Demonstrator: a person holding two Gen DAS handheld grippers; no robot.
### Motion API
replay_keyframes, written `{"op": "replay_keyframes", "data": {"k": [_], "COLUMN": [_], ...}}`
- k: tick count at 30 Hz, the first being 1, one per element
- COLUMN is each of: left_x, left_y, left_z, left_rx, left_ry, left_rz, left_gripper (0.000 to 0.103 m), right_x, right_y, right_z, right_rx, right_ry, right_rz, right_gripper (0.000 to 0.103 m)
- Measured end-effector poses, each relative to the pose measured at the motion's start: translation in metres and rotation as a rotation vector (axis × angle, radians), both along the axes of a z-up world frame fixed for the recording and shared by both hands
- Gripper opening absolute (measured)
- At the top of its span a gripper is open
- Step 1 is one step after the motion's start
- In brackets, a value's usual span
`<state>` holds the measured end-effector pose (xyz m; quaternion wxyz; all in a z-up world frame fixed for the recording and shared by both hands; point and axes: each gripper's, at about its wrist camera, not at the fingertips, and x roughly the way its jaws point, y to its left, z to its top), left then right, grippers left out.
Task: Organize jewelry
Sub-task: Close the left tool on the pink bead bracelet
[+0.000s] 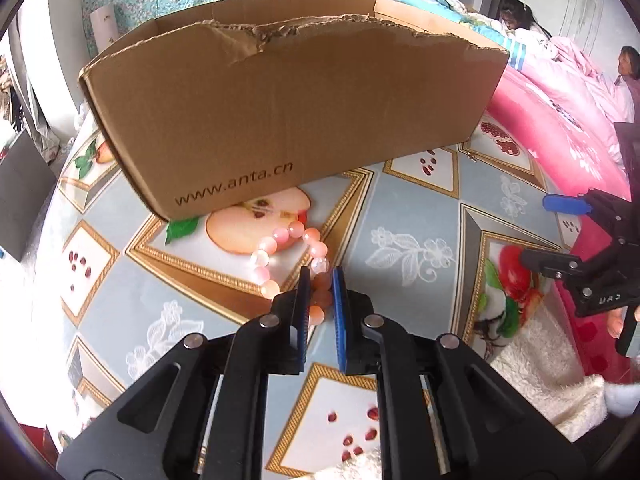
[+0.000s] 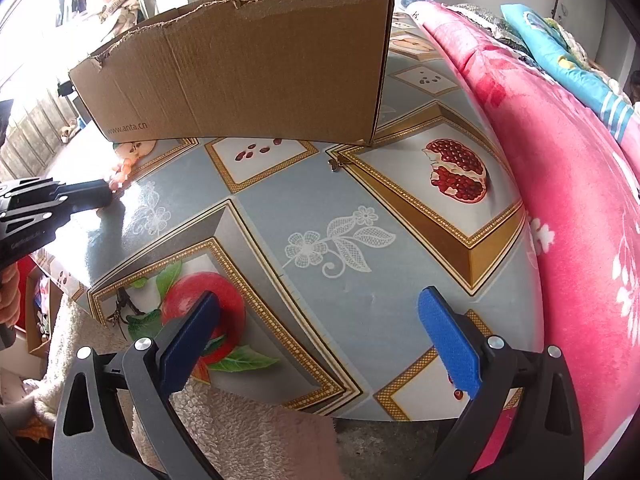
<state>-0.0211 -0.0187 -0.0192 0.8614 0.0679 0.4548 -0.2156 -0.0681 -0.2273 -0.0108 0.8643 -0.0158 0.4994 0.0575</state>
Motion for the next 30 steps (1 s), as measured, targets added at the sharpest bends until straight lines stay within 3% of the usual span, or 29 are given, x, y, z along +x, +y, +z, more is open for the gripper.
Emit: {"op": "replay_keyframes", "data": {"k": [8, 13, 18, 26, 30], "left_x": [-0.01, -0.006, -0.006, -0.003, -0.003], "left_y": [0.001, -0.012, -0.017, -0.005, -0.003], "left_z": [0.001, -0.002, -0.005, -0.005, -0.005], "left_rx": [0.015, 0.051, 0.062, 0.03, 0.014], "left_ry": [0.0, -0.03, -0.064, -0.071, -0.073], "left_rz": [-0.001, -0.01, 0.007, 0.041, 0.038], "left_gripper": [0.013, 0.026, 0.026, 0.009, 0.009], "right_x": [0.001, 0.003, 0.01, 0.047, 0.065], "right_y": [-0.004, -0.014, -0.02, -0.018, -0.013], "right_z": [0.0, 0.005, 0.014, 0.011, 0.004], "right_rx": [0.019, 0.073, 0.098, 0.123, 0.098], "right_ry": [-0.014, -0.024, -0.076, -0.101, -0.1], "right_rz": [-0.022, -0.066, -0.08, -0.027, 0.033], "right_gripper": [0.097, 0.096, 0.079, 0.041, 0.031]}}
